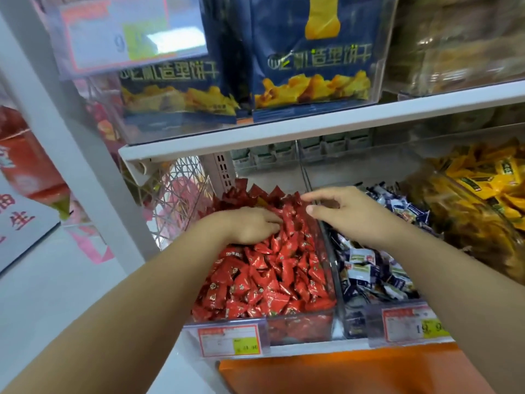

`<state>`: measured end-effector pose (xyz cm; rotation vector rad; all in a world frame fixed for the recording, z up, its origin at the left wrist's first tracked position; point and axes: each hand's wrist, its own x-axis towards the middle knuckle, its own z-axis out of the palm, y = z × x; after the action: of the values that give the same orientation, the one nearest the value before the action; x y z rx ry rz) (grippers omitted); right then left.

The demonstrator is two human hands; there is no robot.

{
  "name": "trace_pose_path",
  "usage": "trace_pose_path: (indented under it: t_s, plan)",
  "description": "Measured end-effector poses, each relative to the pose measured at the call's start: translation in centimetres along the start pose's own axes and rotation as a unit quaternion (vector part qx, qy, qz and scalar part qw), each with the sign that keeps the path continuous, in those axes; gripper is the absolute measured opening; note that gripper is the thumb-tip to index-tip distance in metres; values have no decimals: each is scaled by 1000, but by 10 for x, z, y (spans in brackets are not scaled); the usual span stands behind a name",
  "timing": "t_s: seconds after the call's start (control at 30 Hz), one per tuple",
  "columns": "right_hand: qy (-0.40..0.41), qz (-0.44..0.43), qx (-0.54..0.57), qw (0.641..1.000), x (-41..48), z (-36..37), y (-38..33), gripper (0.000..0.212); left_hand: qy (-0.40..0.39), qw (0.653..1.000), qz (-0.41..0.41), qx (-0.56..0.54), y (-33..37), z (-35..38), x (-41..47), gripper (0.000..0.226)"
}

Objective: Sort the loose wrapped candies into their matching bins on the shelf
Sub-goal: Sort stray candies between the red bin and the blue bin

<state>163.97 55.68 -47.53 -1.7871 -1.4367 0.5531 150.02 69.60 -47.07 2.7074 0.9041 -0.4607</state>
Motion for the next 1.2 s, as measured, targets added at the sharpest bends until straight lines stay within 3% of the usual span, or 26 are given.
trace_pose_path:
  t_s: [0.1,0.2,0.3,0.4,0.57,0.7,0.83,1.0,1.2]
  plan:
    - [15,-29,-66,997,8,-5,-8,33,-14,997,25,-69,1,-4,-18,39]
    - [-9,-68,-116,991,21,-6,-22,32,19,993,36,-111,-5,-7,-37,37]
    - [-61,-79,-188,977,41,1,-34,32,126,981,44,-139,-15,-4,-57,33]
    - [-106,-82,-259,956,72,16,-40,33,259,947,39,-187,-25,10,-72,32]
    - [-167,-32,-285,943,113,40,-43,30,399,895,32,-195,-32,27,-73,33]
    - [-214,-11,-303,929,131,54,-38,31,422,878,32,-225,-33,30,-73,34]
    - [-221,6,-267,938,136,58,-32,32,440,861,7,-254,-33,28,-72,35]
    - [-270,43,-288,918,134,58,-29,36,436,863,-29,-254,-34,26,-70,35]
    - [-215,-22,-296,930,114,50,-41,31,425,869,-37,-252,-33,28,-73,34]
